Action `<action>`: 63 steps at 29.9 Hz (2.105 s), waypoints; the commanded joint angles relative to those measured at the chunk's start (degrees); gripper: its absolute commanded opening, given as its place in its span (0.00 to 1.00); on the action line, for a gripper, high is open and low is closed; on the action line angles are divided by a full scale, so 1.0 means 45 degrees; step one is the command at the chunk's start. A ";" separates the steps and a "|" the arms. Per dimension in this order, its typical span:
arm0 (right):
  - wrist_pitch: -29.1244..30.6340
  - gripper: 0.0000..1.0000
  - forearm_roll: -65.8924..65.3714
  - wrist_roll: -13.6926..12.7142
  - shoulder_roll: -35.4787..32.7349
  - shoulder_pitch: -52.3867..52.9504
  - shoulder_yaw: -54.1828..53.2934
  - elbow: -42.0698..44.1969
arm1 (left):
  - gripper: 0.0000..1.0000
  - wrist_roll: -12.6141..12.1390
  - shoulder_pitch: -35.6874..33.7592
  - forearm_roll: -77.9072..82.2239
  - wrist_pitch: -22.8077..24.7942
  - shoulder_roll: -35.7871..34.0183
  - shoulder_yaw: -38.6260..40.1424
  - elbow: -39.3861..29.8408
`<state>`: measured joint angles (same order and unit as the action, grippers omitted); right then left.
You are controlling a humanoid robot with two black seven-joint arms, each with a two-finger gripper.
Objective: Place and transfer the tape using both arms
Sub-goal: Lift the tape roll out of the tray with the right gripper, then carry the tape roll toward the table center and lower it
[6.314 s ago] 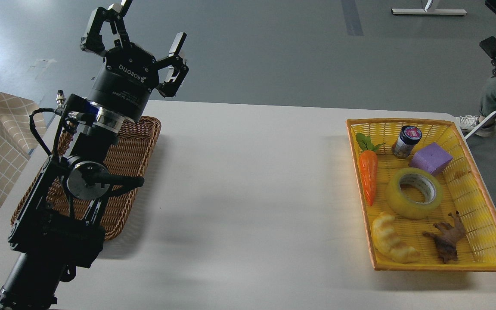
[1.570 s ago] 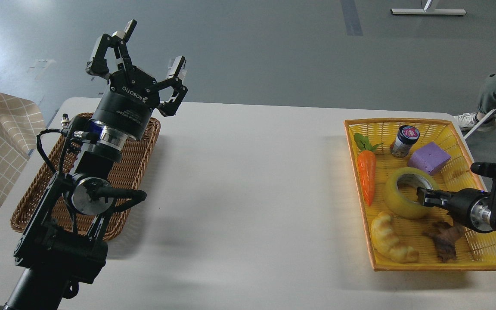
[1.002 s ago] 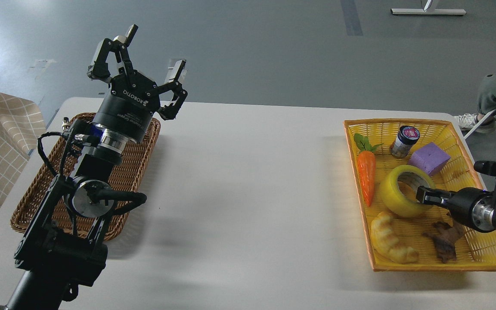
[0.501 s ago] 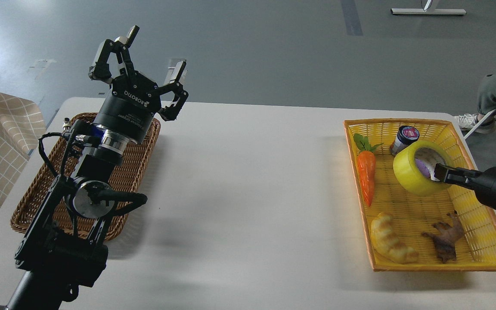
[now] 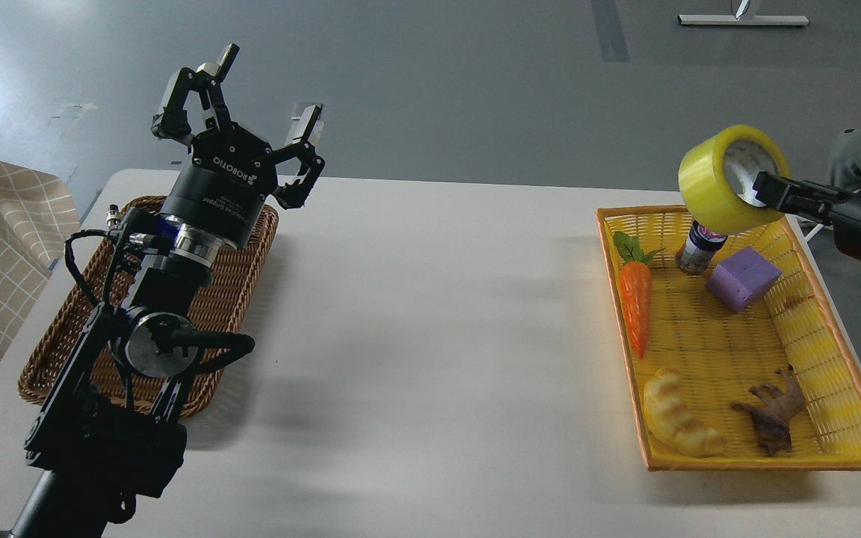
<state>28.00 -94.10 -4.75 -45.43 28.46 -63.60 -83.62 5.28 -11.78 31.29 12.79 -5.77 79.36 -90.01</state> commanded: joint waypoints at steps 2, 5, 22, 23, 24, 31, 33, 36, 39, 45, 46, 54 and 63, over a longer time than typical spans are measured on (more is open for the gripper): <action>0.0000 0.17 -0.0007 0.0020 0.0582 0.1057 0.0908 -0.0070 | 0.98 0.0019 0.0000 0.0000 -0.0011 -0.0006 0.0041 0.0001; 0.0000 0.17 -0.0105 0.0020 0.1090 0.1917 0.2041 0.0008 | 0.98 0.0019 0.0019 0.0000 -0.0011 -0.0006 0.0061 0.0001; 0.0000 0.17 -0.0535 0.0020 0.3200 0.4340 0.4894 0.0594 | 0.98 0.0019 0.0136 -0.0039 -0.0011 -0.0065 0.0158 0.0001; 0.0000 0.17 -0.0554 0.0020 0.3258 0.4360 0.4914 0.0594 | 0.98 0.0019 0.0136 -0.0020 -0.0011 -0.0065 0.0197 0.0001; 0.0000 0.17 -0.0554 0.0020 0.3336 0.4379 0.4933 0.0614 | 0.98 0.0019 0.0136 -0.0020 -0.0011 -0.0065 0.0197 0.0001; 0.0000 0.17 -0.1042 0.0020 0.3726 0.4554 0.5909 0.0827 | 0.98 0.0038 0.0214 -0.0020 -0.0011 -0.0084 0.0295 0.0001; 0.0000 0.17 -0.1179 0.0020 0.4000 0.4594 0.6066 0.0965 | 0.98 0.0038 0.0254 -0.0020 0.0009 -0.0084 0.0334 0.0001; 0.0000 0.17 -0.1588 0.0020 0.4390 0.4692 0.6144 0.1082 | 0.98 0.0019 0.0351 -0.0020 0.0009 -0.0084 0.0373 -0.0018; 0.0000 0.17 -0.1980 0.0020 0.4840 0.4789 0.6456 0.1238 | 0.98 0.0038 0.0390 -0.0020 0.0009 -0.0084 0.0373 -0.0018; 0.0000 0.18 -0.2077 0.0020 0.5641 0.5180 0.7101 0.1766 | 0.98 0.0038 0.0410 -0.0020 0.0009 -0.0084 0.0470 -0.0018; 0.0000 0.18 -0.2194 0.0020 0.5796 0.5219 0.7198 0.1882 | 0.98 0.0038 0.0410 -0.0020 0.0009 -0.0084 0.0490 -0.0018; 0.0000 0.18 -0.2897 0.0020 0.7222 0.5141 0.7511 0.2879 | 0.98 0.0038 0.0429 -0.0020 0.0009 -0.0084 0.0490 -0.0018; 0.0000 0.18 -0.3698 0.0040 0.8629 0.5044 0.7609 0.4129 | 0.98 0.0038 0.0605 -0.0039 0.0028 -0.0065 0.0588 -0.0018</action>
<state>28.00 -109.86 -4.62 -7.91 51.36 -29.48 -66.14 5.45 -9.31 31.12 12.84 -6.07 81.90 -90.09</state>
